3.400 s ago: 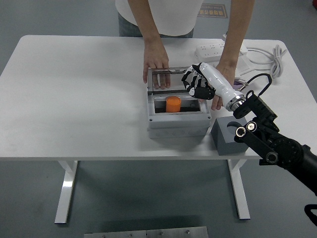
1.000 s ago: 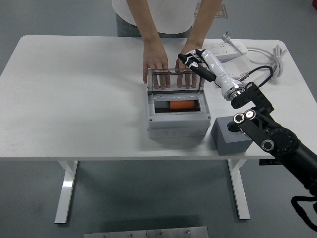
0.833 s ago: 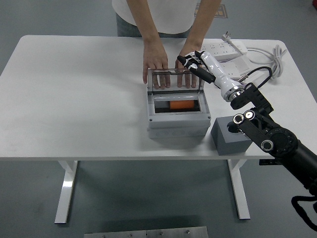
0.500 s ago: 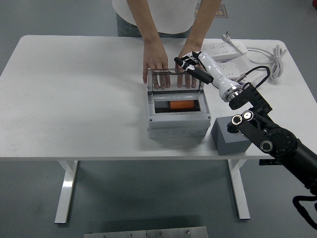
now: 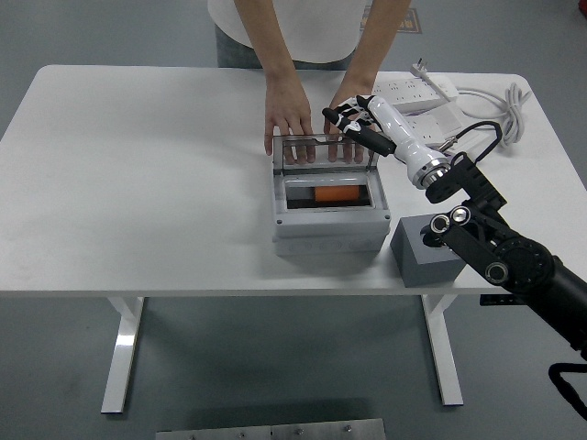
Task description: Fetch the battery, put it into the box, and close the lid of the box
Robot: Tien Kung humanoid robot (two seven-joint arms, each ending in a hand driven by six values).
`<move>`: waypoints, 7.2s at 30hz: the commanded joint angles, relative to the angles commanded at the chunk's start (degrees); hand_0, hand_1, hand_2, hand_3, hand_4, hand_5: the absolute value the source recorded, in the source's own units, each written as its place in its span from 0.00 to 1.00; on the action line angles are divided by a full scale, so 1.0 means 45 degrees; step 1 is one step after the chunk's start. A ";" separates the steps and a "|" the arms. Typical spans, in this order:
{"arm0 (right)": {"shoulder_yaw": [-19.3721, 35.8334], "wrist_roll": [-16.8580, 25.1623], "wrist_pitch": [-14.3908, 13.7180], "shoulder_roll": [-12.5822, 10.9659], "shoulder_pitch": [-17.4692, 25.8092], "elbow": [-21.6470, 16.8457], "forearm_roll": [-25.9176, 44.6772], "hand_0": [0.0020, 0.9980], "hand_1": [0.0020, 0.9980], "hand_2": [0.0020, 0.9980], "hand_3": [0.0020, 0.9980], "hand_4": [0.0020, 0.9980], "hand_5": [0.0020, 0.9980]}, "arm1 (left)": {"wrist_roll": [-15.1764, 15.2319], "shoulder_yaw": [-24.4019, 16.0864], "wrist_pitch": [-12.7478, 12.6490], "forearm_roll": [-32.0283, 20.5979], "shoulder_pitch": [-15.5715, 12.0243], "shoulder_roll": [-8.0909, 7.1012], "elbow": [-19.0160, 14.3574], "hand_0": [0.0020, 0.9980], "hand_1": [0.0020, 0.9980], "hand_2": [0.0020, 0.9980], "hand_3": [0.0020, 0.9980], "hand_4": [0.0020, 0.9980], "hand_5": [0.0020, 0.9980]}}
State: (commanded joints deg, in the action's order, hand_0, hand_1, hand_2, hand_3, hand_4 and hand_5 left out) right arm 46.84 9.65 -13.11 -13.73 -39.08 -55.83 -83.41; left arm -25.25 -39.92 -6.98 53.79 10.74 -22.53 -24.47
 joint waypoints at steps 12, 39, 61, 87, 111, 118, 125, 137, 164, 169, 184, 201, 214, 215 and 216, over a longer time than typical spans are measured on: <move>-0.0149 -0.0158 -0.0050 -0.0226 0.0155 -0.0470 -0.0211 0.12 0.29 0.59 0.63 0.98 1.00 | 0.0007 0.0021 -0.0038 -0.0078 -0.0065 0.0016 0.0007 0.63 0.70 0.57 0.54 0.50 0.00; -0.0469 -0.0201 -0.0043 -0.0418 0.0688 -0.0654 -0.0011 0.11 0.29 0.59 0.63 0.95 1.00 | 0.0123 0.0210 -0.0143 -0.0399 -0.0125 0.0069 0.0015 0.63 0.70 0.57 0.54 0.50 0.00; -0.0679 -0.0273 -0.0007 -0.0584 0.0816 -0.0723 0.0144 0.10 0.28 0.58 0.63 0.94 1.00 | 0.0119 0.0194 -0.0140 -0.0386 -0.0139 0.0041 0.0013 0.63 0.70 0.57 0.54 0.50 0.00; 0.4038 0.0619 -0.0753 -0.1053 0.1881 0.0411 -0.1144 0.12 0.29 0.58 0.62 0.94 1.00 | 0.0106 0.0158 -0.0122 -0.0314 -0.0141 0.0115 0.0014 0.63 0.70 0.57 0.54 0.50 0.00; 0.8063 0.3829 0.0337 -0.0133 0.3995 -0.0411 0.4319 0.57 0.56 0.60 0.61 0.88 0.67 | 0.0174 0.0219 -0.0144 -0.0424 -0.0214 0.0419 0.0042 0.63 0.70 0.57 0.54 0.50 0.00; 0.8515 0.4163 0.0420 0.0006 0.4551 -0.0971 0.5105 0.39 0.50 0.50 0.59 0.65 0.27 | 0.0225 0.0281 -0.0136 -0.0538 -0.0249 0.0518 0.0054 0.63 0.70 0.57 0.54 0.50 0.00; 0.8873 0.4336 0.0527 0.0006 0.4872 -0.1347 0.5389 0.54 0.52 0.54 0.60 0.59 0.08 | 0.0229 0.0268 -0.0131 -0.0526 -0.0332 0.0557 0.0067 0.63 0.70 0.57 0.54 0.50 0.00; 0.8808 0.3864 0.0889 -0.0404 0.5460 -0.2235 0.5253 0.73 0.71 0.69 0.76 0.72 0.01 | 0.0218 0.0286 -0.0127 -0.0614 -0.0508 0.0528 0.0076 0.63 0.70 0.57 0.54 0.50 0.00; 0.8691 0.3300 0.1182 -0.0703 0.6157 -0.2684 0.5280 0.84 0.86 0.87 0.97 1.00 0.43 | -0.0005 0.0138 -0.0008 -0.0412 -0.0974 0.0401 0.0066 0.63 0.70 0.57 0.54 0.50 0.00; 0.8722 0.3369 0.1244 -0.0714 0.6187 -0.2641 0.5584 0.83 0.85 0.87 0.94 1.00 0.45 | -0.0008 0.0173 -0.0008 -0.0475 -0.0993 0.0439 0.0068 0.63 0.70 0.57 0.54 0.50 0.00; 0.8794 0.3288 0.1471 -0.0764 0.6264 -0.2614 0.5893 0.82 0.83 0.85 0.89 1.00 0.56 | 0.0089 0.0343 -0.0107 -0.0797 -0.1065 0.0568 0.0088 0.63 0.70 0.57 0.54 0.50 0.00; 0.8919 0.2478 0.2362 -0.0684 0.6259 -0.2738 0.5913 0.83 0.83 0.84 0.85 1.00 0.88 | 0.0067 0.0350 -0.0163 -0.0866 -0.1117 0.0647 0.0097 0.63 0.70 0.57 0.54 0.50 0.00; 0.9042 0.0771 0.3475 -0.0634 0.6345 -0.3146 0.5096 0.95 0.85 0.84 0.82 1.00 1.00 | 0.0034 0.0308 -0.0164 -0.0800 -0.1171 0.0695 0.0096 0.63 0.70 0.57 0.54 0.50 0.00; 0.9056 0.0715 0.3536 -0.0631 0.6350 -0.3162 0.5065 0.95 0.85 0.84 0.82 1.00 1.00 | 0.0032 0.0303 -0.0164 -0.0792 -0.1174 0.0694 0.0096 0.63 0.70 0.57 0.54 0.50 0.00; 0.9078 0.0636 0.3612 -0.0626 0.6353 -0.3190 0.5020 1.00 0.88 0.86 0.82 1.00 1.00 | 0.0032 0.0298 -0.0165 -0.0782 -0.1178 0.0693 0.0097 0.63 0.70 0.57 0.54 0.50 0.00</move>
State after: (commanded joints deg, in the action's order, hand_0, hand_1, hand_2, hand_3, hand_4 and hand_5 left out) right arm 87.69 12.51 3.15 -16.55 -10.49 -70.18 -60.82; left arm -25.10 -38.58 -7.73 50.27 5.44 -19.41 -24.04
